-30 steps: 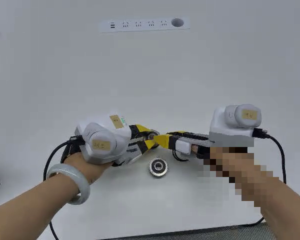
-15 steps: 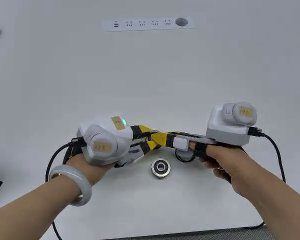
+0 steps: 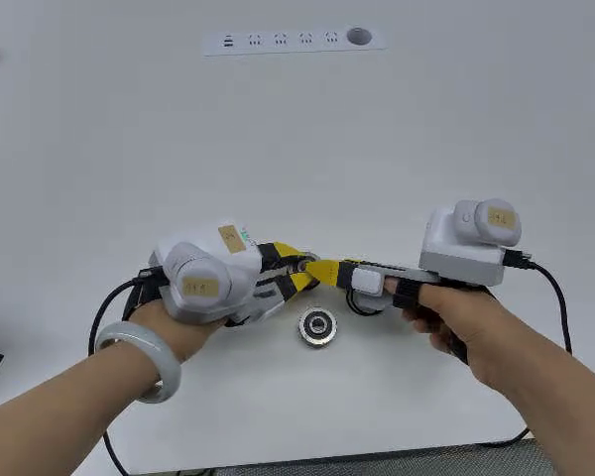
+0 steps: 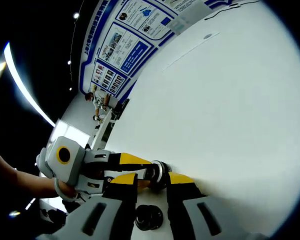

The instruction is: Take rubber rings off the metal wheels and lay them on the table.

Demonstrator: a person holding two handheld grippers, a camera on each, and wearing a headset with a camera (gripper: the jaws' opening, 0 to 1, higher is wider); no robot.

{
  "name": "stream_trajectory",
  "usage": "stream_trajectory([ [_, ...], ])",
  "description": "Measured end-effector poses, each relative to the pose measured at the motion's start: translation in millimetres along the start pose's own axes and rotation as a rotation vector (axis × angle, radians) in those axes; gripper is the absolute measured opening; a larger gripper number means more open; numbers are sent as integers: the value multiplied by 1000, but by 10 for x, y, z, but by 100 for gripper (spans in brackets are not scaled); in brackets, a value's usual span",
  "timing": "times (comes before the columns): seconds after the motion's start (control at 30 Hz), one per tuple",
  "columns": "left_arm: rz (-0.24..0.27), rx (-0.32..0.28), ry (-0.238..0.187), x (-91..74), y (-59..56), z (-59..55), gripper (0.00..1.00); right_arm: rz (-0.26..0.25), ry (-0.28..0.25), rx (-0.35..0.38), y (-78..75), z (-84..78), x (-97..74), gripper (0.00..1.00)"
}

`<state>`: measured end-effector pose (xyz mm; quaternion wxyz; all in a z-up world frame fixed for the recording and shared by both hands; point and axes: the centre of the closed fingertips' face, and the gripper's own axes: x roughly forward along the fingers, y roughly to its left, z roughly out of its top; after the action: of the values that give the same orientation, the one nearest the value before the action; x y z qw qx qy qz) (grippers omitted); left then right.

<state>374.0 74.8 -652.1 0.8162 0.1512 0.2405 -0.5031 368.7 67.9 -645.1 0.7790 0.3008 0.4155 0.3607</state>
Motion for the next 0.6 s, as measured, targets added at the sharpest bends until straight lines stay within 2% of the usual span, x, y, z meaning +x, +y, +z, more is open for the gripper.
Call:
stream_trajectory([
  [0.07,0,-1,-1,-1,-1,1,14,5,-2,-1,13,2,-12,19],
  [0.2,1,-2,-3,-2,-3,3,14,5,2,7,2,2,3,19],
  [0.3,1,-2,-2,-3,-2,3,14,-16,-1,-25,-44,11,12,22],
  [0.6,2,-7,-7,-3,-3,5,14,-7,1,-5,-38,0,65,28],
])
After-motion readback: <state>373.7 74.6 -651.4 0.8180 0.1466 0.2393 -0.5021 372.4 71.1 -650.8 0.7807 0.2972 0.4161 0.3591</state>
